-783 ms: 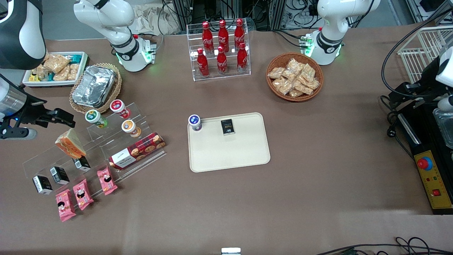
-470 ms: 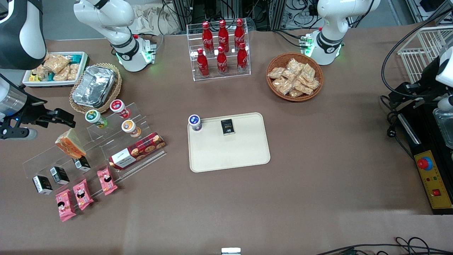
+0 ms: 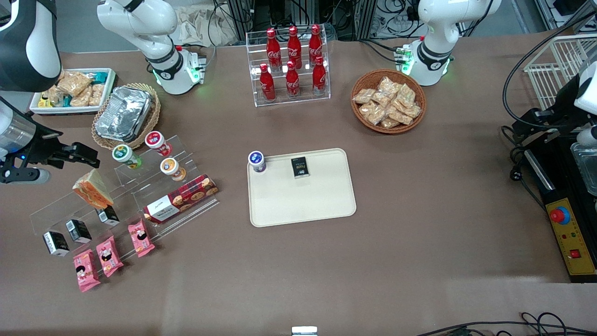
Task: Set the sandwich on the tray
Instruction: 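Move the right gripper toward the wrapped sandwich on the acrylic rack, then lower the right gripper over the wrapped sandwich and close on it, then lift the sandwich off the rack and carry it toward the cream tray, then lower the sandwich onto the cream tray and open the right gripper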
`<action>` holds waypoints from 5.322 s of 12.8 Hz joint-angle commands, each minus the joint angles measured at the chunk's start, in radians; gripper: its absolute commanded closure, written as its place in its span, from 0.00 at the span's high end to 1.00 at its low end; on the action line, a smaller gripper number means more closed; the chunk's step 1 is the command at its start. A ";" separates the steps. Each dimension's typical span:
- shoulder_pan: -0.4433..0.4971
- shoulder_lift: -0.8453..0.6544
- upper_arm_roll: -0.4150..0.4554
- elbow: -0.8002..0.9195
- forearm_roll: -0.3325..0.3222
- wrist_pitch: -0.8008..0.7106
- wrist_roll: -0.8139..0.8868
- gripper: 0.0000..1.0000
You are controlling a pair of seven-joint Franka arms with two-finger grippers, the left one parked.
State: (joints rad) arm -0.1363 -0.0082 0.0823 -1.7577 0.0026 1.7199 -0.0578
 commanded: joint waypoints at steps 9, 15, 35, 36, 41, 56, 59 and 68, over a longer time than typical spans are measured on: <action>-0.169 0.076 -0.021 -0.133 0.025 0.232 -0.506 1.00; -0.167 0.056 -0.019 -0.288 0.028 0.385 -0.602 1.00; -0.186 0.117 -0.016 -0.396 0.031 0.543 -0.775 0.21; -0.184 0.119 -0.013 -0.378 0.031 0.543 -0.780 0.12; -0.161 0.090 -0.006 -0.243 0.036 0.421 -0.933 0.05; 0.509 0.239 0.004 0.102 0.080 0.247 -0.856 0.04; 0.618 0.391 0.002 0.188 0.077 0.289 -0.876 0.05; 0.777 0.681 0.001 0.191 0.066 0.774 -0.873 0.05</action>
State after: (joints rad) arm 0.6075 0.6003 0.0953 -1.6102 0.0582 2.4230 -0.9155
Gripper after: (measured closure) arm 0.815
